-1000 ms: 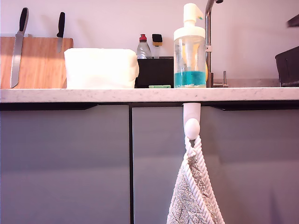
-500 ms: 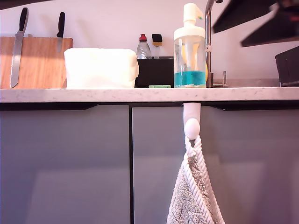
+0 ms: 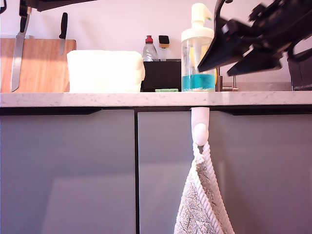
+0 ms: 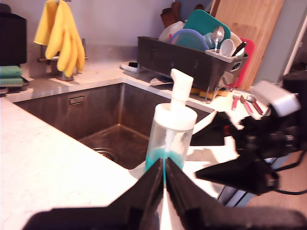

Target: Press the soap dispenser from the top, so some soap is dispensed

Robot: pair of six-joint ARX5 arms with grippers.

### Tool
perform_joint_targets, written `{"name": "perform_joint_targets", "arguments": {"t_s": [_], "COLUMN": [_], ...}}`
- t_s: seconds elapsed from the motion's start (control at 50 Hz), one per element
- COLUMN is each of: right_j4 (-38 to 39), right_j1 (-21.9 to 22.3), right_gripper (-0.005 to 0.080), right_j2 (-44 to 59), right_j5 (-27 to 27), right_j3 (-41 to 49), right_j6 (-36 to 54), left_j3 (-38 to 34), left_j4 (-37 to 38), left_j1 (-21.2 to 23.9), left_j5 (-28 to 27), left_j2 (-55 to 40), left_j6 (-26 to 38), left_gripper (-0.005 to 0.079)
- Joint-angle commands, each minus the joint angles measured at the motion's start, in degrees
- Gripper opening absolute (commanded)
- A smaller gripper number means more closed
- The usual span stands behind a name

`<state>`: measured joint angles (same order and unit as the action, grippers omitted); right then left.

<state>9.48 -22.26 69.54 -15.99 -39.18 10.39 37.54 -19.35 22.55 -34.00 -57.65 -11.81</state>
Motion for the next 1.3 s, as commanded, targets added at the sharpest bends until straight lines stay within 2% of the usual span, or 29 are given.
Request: {"name": "perform_joint_targets", "arguments": {"t_s": [0.0, 0.3, 0.56, 0.64, 0.78, 0.84, 1.12, 1.28], "right_j4": [1.33, 3.41, 4.68, 4.87, 4.39, 4.39, 4.39, 4.39], "right_j1": [-0.66, -1.49, -2.47, -2.47, -2.47, -2.49, -2.49, -2.47], "right_gripper": [0.0791, 0.0791, 0.0767, 0.0688, 0.0414, 0.0336, 0.0328, 0.0328], "right_j2": [1.92, 9.66, 10.80, 10.80, 10.80, 10.80, 10.80, 10.80], "right_j5": [-0.13, 0.00, 0.13, 0.37, 0.09, 0.09, 0.09, 0.11], "right_j3": [-2.51, -6.73, -6.82, -6.82, -6.82, -6.82, -6.82, -6.82], "right_j6": [-0.07, -0.09, -0.11, -0.11, -0.13, -0.11, -0.11, -0.11], "left_j3": [0.72, 1.09, 2.08, 3.06, 5.75, 7.74, 23.26, 31.15], "left_j4": [-0.46, -0.59, -2.12, -2.14, -2.16, -2.16, -1.55, 0.04], "left_j1": [0.37, 0.87, 1.92, 2.91, 4.68, 5.46, 7.63, 8.66], "left_j5": [0.00, 0.00, -0.04, -0.02, -0.02, -0.02, -0.07, -0.13], "left_j2": [-0.96, -1.29, -2.71, -3.93, -6.64, -8.41, -20.15, -27.32], "left_j6": [0.44, 2.03, 2.84, 2.86, 4.09, 5.79, 7.82, 7.80], "left_gripper": [-0.0006, -0.0006, -0.0006, -0.0006, -0.0006, -0.0006, -0.0004, 0.0047]}}
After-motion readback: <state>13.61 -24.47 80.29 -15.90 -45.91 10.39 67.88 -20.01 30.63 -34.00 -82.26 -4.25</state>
